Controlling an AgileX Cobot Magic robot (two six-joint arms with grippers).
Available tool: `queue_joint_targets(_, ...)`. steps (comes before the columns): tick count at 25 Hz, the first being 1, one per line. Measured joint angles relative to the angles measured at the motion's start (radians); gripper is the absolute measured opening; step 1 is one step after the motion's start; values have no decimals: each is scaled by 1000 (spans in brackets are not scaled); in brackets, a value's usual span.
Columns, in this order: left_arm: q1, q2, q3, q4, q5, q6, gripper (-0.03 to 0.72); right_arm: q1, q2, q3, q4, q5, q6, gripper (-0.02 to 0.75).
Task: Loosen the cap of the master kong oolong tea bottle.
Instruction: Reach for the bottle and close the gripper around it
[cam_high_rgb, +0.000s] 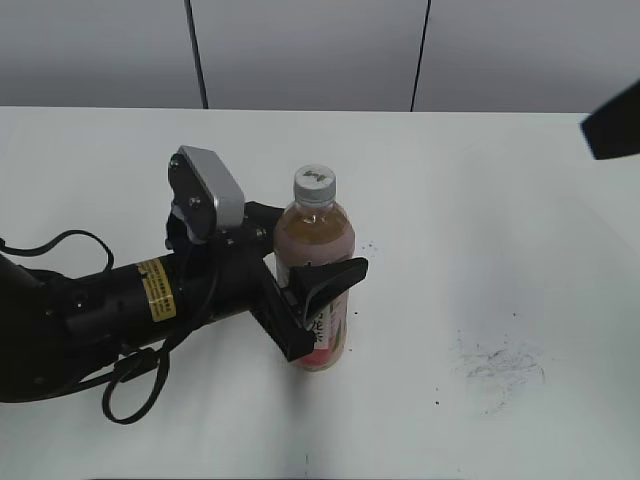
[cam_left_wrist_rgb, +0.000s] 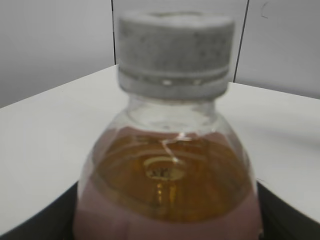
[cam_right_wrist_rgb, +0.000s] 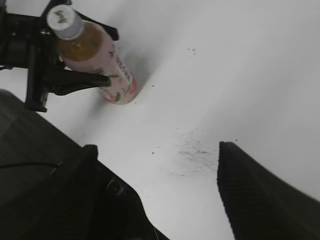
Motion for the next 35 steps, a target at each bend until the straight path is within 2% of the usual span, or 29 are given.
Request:
queue_joint_targets(5, 0, 0, 0, 0, 0, 0, 445, 175, 208, -211, -35, 74, 11, 554)
queue_joint_targets(8, 0, 0, 0, 0, 0, 0, 445, 250, 315, -331, -66, 114, 56, 554)
queue_joint_targets(13, 0, 0, 0, 0, -1, 0, 445, 323, 495, -501, -115, 121, 177, 549)
queue_joint_targets(17, 0, 0, 0, 0, -2, 0, 445, 376, 605, -592, -135, 123, 267, 494)
queue_joint_targets(23, 0, 0, 0, 0, -1, 0, 445, 445, 669, -620, -235, 128, 421, 463)
queue_joint_targets(35, 0, 0, 0, 0, -1, 0, 445, 451, 684, -567, -243, 131, 489, 461)
